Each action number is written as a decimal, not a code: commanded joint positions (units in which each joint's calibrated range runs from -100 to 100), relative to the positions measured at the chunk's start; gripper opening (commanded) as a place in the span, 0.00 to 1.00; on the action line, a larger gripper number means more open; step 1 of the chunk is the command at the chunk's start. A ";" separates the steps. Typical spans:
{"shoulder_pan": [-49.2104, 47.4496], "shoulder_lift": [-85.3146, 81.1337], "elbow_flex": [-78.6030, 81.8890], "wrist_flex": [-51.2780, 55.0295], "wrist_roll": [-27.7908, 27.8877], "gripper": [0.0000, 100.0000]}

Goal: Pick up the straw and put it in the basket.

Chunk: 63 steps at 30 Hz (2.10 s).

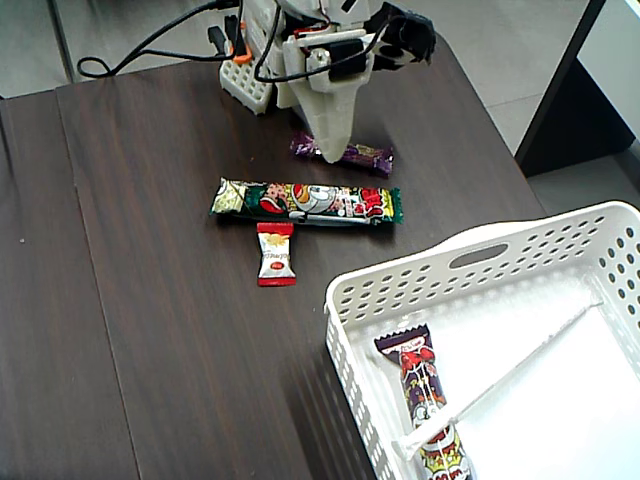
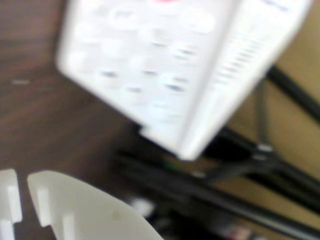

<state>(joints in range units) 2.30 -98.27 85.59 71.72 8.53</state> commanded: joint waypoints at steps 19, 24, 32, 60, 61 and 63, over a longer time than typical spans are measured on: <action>-0.02 -0.57 7.95 -0.68 -5.92 0.01; -0.02 -0.57 7.95 -0.68 -6.08 0.01; -0.02 -0.57 7.95 -0.68 -6.08 0.01; -0.02 -0.57 7.95 -0.68 -6.08 0.01; -0.02 -0.57 7.95 -0.68 -6.08 0.01; -0.02 -0.57 7.95 -0.68 -6.08 0.01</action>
<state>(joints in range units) 2.61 -98.27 94.32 71.80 2.66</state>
